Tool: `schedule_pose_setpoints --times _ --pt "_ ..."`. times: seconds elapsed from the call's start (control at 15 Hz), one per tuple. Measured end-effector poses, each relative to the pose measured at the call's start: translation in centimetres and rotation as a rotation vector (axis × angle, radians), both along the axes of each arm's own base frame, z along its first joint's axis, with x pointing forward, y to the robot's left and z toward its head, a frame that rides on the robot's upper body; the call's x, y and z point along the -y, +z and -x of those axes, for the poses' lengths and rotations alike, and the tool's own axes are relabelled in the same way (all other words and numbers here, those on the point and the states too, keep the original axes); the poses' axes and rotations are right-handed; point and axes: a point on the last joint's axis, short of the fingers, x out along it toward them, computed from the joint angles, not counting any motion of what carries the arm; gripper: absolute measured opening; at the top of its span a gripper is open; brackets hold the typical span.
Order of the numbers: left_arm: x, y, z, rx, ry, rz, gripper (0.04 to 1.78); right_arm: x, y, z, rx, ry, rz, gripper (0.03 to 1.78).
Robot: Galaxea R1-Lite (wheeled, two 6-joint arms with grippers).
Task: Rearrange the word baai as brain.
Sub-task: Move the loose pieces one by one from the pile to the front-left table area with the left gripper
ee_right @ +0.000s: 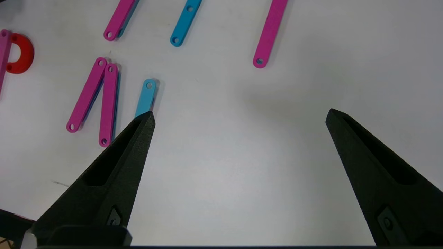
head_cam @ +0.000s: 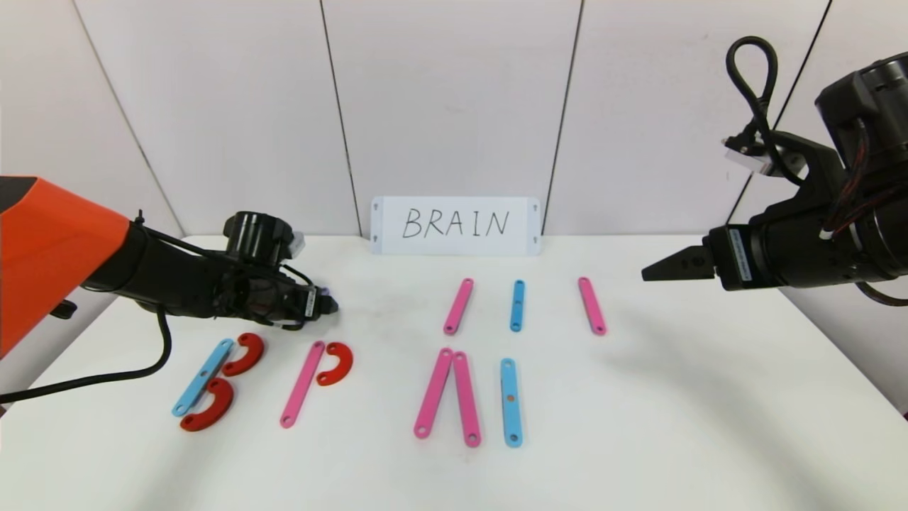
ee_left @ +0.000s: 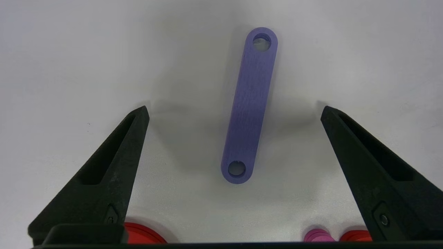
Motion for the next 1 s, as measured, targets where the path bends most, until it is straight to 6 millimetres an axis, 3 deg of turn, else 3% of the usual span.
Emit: schedule_pose_setpoints --times 0.47,0.6,0.8,1.0 --pt "0.04 -0.21 -0.15 -0.004 -0.004 -0.003 1.73 0.01 0.02 0.02 0.001 0.0 0.0 1.73" --pt "0.06 -0.29 -0.23 -0.003 -0.014 -0.013 1.63 0.01 0.02 0.02 0.001 -0.001 0.0 1.73" --pt "0.08 -0.4 -0.34 -0.004 -0.015 -0.014 1.29 0.01 0.05 0.04 0.002 -0.001 0.0 1.73" --pt "0.15 -0.44 -0.35 -0.004 -0.016 -0.014 0.75 0.01 0.05 0.04 0.002 -0.001 0.0 1.73"
